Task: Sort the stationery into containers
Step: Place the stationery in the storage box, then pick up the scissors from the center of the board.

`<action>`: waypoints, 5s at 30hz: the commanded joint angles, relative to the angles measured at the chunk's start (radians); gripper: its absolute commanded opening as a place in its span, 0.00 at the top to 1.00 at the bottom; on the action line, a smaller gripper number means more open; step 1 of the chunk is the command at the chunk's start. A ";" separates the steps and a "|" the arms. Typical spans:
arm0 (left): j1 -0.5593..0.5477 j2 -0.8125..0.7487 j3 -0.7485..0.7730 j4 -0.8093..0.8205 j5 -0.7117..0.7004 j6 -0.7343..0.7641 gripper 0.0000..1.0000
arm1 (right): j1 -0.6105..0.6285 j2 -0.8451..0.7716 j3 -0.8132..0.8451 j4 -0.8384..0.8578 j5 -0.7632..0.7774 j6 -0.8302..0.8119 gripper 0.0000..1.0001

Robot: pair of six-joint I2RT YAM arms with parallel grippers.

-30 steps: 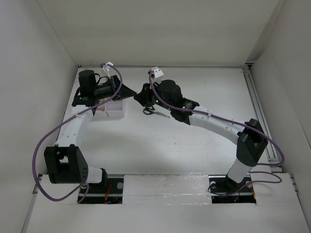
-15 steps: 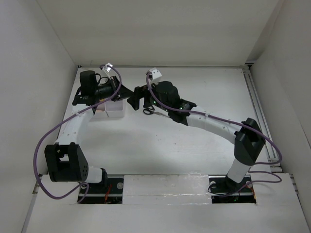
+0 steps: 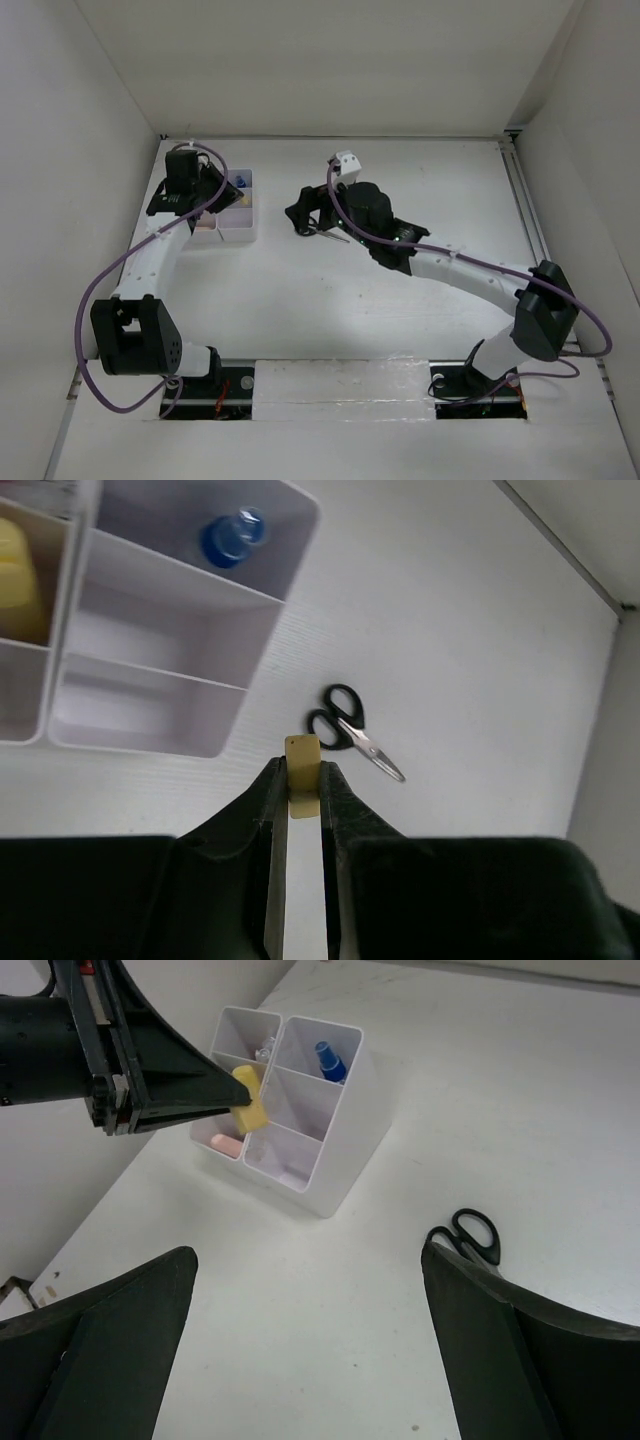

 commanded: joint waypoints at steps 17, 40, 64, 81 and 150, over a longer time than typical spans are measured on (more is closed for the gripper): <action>0.002 0.139 0.029 -0.139 -0.356 -0.112 1.00 | -0.065 -0.156 -0.152 0.014 0.042 0.034 0.00; 0.011 0.221 0.039 -0.090 -0.339 -0.132 0.93 | -0.104 -0.106 -0.152 0.054 -0.078 0.014 0.00; 0.011 -0.066 -0.011 0.034 -0.054 0.001 0.00 | -0.206 0.308 0.246 -0.424 -0.103 -0.179 0.08; 0.011 -0.143 -0.022 0.083 0.067 0.029 0.00 | -0.197 0.672 0.601 -0.549 -0.046 -0.276 0.51; 0.002 -0.129 -0.040 0.240 0.619 0.129 0.10 | -0.048 0.227 0.590 -0.374 0.148 0.310 1.00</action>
